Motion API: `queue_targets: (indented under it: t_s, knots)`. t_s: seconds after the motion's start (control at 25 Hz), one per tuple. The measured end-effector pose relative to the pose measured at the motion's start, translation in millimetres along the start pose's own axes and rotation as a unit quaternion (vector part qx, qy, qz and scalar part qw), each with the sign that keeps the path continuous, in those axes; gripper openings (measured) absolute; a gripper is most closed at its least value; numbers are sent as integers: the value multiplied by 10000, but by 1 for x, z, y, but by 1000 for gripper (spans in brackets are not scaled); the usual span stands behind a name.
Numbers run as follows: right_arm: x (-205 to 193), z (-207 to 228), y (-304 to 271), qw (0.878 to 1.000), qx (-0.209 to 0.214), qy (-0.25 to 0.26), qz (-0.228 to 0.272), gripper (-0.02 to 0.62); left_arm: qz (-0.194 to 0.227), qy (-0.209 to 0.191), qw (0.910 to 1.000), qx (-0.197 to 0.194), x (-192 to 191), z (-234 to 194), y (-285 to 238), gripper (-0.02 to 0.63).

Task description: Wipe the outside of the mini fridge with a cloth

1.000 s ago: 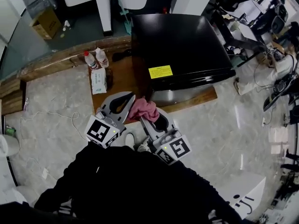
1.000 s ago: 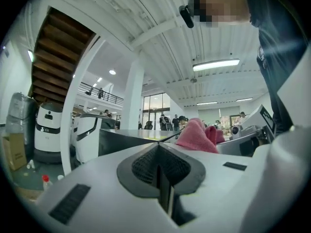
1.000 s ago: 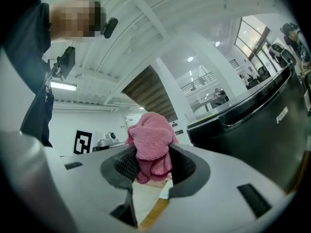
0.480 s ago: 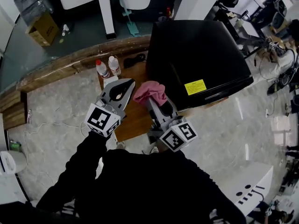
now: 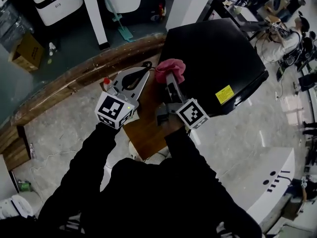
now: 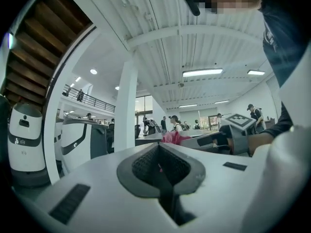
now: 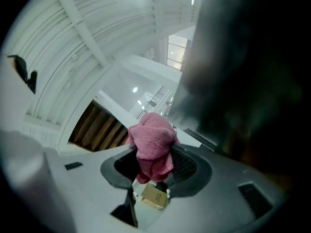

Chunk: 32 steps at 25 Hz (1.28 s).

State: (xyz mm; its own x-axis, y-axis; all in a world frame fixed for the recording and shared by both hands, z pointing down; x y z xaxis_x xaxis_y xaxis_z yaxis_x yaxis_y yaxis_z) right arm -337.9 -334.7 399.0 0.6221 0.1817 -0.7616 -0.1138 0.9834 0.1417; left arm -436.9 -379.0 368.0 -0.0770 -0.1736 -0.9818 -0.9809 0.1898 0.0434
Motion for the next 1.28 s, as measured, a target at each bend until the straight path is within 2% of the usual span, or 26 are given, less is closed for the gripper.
queue_targets:
  t_s: [0.12,0.24,0.4,0.6,0.88,1.08,1.28]
  knots:
    - [-6,28,-10,9970,-528,-520,228,150,8,19,9999,-138,1,-15,-14,6]
    - [-5,51,-20,9906,-822,-960,525,150,-1,39,9997,-244,2,-23,-28,6]
    - [-6,77,-26,9775,-1109,-1571,865,150,-133,57,9992,-382,-7,-24,-42,6]
    - [-9,98,-31,9611,-1259,-2158,1181,152,-295,183,9983,-476,-22,-31,-56,6]
    - [-21,114,-37,9570,-1270,-2295,1240,152,-503,292,9969,-532,-49,-41,-75,6]
    - [-50,139,-33,9529,-1462,-2417,1104,150,-771,427,9949,-485,-81,-48,-80,6]
    - [-90,174,-29,9484,-1743,-2492,897,150,-1114,608,9911,-408,-130,-59,-85,6]
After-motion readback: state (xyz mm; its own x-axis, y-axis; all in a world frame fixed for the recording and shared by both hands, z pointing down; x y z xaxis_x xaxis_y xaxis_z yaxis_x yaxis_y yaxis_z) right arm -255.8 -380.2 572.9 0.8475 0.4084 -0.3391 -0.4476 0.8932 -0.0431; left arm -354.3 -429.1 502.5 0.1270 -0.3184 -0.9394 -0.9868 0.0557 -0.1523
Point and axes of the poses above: the fingertips, and each gripper's own axes: y backward along the fingers, z to its right, x out of its top, the point moved 2 cm from there along y, backward along the fingers, and after that the axes turned 14 degrees about y, right-handed, at the moved point
